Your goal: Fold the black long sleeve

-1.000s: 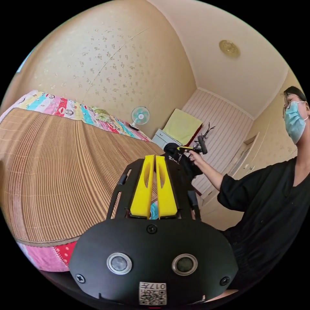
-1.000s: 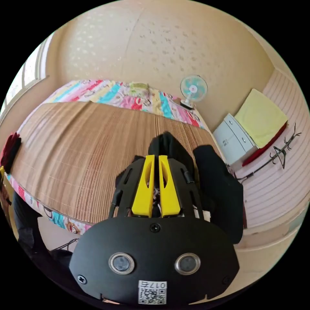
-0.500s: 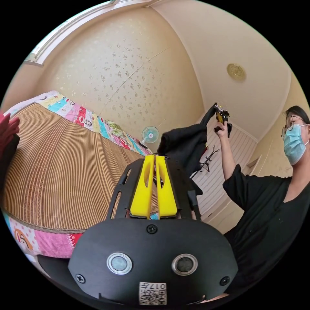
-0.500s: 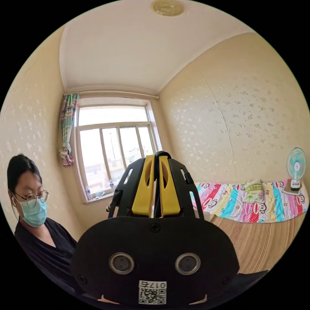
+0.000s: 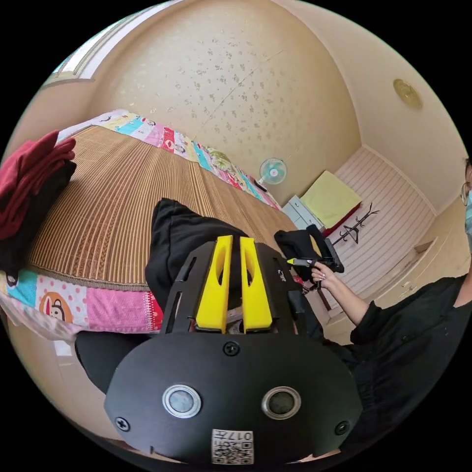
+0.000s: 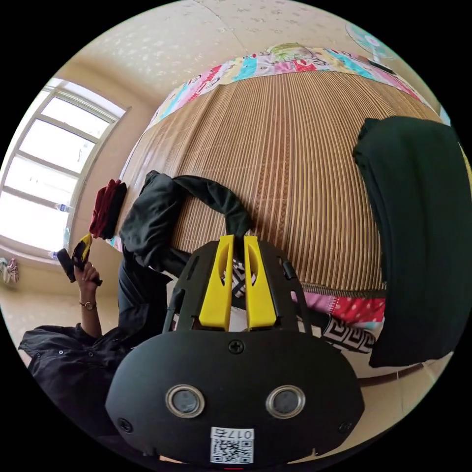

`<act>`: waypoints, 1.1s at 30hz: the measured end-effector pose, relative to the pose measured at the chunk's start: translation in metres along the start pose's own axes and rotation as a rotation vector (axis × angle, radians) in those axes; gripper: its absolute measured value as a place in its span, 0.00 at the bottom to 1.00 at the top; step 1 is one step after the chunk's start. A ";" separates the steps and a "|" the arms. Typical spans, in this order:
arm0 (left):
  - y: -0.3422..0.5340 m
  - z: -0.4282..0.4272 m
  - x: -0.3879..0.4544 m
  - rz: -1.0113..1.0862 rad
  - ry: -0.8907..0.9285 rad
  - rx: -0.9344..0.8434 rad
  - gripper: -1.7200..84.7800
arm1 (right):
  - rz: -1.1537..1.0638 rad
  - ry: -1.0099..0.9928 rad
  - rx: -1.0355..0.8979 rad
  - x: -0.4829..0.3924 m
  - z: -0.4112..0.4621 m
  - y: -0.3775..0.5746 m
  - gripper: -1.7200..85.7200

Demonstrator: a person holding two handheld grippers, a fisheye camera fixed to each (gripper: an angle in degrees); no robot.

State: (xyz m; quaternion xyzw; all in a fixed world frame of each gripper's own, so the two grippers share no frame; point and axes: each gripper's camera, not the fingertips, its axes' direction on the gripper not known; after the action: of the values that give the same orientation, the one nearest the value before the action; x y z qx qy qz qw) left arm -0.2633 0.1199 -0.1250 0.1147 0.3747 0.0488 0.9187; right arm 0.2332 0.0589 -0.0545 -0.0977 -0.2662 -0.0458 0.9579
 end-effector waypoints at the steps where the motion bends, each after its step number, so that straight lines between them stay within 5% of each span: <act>1: -0.012 0.021 0.004 0.011 -0.081 -0.071 0.11 | 0.008 0.003 0.039 -0.001 -0.002 0.014 0.05; 5: -0.030 0.069 -0.026 -0.151 -0.333 -0.063 0.15 | 0.024 0.057 0.117 -0.011 -0.022 0.044 0.06; 12: -0.048 0.112 -0.088 -0.506 -0.080 -0.128 0.04 | -0.001 -0.147 0.281 0.002 -0.073 0.083 0.05; 15: -0.096 0.100 -0.064 -0.390 0.181 0.075 0.02 | -0.050 -0.351 0.393 0.018 -0.094 0.101 0.04; 18: -0.154 0.104 0.023 -0.048 0.454 0.160 0.01 | -0.063 -0.497 0.530 0.030 -0.108 0.116 0.03; 23: -0.141 0.205 0.231 0.471 0.655 -0.206 0.01 | -0.049 -0.453 0.616 0.024 -0.118 0.121 0.02; 28: -0.035 0.324 0.249 0.387 0.594 -0.625 0.04 | 0.011 -0.394 0.571 0.019 -0.114 0.105 0.03; 33: 0.012 0.272 0.191 0.268 0.502 -0.452 0.05 | -0.014 -0.277 0.499 0.002 -0.112 0.083 0.04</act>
State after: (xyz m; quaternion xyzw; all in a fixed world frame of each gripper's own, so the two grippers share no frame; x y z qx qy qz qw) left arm 0.0635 0.1171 -0.0625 -0.0587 0.5499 0.2771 0.7857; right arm 0.3023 0.1160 -0.1610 0.1375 -0.3980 0.0281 0.9066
